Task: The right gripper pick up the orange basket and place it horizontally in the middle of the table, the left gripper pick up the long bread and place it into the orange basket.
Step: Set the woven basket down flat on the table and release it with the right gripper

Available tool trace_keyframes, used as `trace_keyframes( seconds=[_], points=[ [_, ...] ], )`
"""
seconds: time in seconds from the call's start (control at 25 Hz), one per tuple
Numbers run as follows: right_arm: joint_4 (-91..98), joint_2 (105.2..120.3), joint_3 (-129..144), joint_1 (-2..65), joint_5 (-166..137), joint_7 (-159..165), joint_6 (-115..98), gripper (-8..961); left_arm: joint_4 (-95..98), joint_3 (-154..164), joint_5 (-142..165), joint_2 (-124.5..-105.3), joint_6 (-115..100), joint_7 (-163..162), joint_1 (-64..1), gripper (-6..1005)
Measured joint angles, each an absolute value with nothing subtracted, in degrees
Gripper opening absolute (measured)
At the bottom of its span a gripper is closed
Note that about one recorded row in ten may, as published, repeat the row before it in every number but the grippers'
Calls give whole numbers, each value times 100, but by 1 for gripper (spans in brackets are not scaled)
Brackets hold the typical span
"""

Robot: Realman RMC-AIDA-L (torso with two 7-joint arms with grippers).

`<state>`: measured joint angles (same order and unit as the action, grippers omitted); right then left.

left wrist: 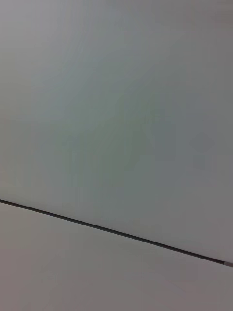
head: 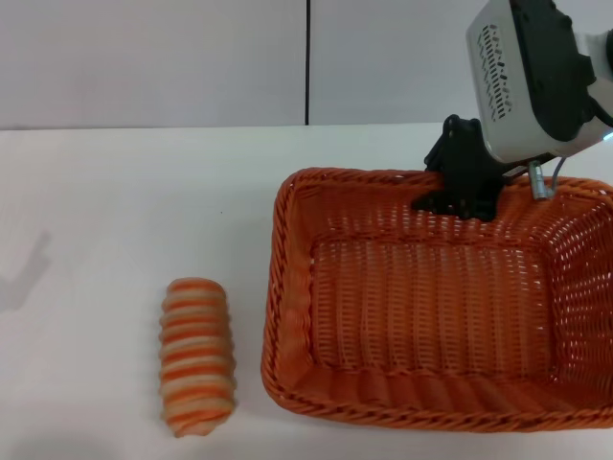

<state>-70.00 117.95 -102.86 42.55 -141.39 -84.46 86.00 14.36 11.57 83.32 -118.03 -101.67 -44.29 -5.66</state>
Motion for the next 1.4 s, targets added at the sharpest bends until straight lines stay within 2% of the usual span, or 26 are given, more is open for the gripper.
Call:
trace_keyframes(
  seconds=[0.6,1.4],
  points=[
    [-6962,11877,-10040,4173,-14077,-8600,8051,165,1428,1145,8332,-11798,-10171,-4429,-495,827],
    [-6727,11891,-9999,3999,-13446,-9061,7388,179,1422,1165,8332,-11817,-10197,-4437,-503,826]
  ],
)
